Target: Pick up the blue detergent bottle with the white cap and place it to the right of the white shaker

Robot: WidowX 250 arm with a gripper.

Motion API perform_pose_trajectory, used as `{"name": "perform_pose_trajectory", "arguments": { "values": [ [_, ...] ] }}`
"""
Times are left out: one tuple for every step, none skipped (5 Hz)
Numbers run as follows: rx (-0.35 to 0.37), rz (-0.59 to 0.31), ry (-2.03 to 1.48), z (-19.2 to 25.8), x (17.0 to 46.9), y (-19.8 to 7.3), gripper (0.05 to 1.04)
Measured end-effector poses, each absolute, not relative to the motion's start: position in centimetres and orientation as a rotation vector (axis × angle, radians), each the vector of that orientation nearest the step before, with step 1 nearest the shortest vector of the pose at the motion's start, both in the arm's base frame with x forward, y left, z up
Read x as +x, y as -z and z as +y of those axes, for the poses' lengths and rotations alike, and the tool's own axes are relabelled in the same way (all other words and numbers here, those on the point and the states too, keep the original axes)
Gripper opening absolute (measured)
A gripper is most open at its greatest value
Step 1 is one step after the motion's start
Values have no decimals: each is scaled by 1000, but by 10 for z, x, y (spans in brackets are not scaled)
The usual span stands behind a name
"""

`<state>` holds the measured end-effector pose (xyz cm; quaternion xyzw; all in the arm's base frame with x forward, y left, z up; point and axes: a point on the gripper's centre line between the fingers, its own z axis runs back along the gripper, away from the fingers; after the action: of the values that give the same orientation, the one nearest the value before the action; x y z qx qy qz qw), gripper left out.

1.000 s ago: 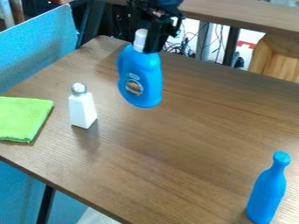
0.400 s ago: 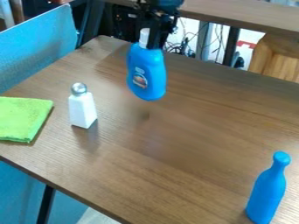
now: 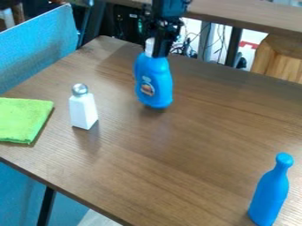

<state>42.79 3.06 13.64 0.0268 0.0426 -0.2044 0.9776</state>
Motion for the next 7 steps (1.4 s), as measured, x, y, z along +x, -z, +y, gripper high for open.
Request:
{"name": "perform_pose_trajectory", "arguments": {
  "values": [
    [49,104,400,29,424,-125,506],
    [56,111,383,28,421,-124,506],
    [63,123,382,24,419,-125,544],
    [57,135,362,23,417,-124,853],
    [60,117,358,23,420,-133,1014],
    [84,78,374,20,432,-160,1010],
    [101,102,390,11,436,-160,1006]
  ]
}}
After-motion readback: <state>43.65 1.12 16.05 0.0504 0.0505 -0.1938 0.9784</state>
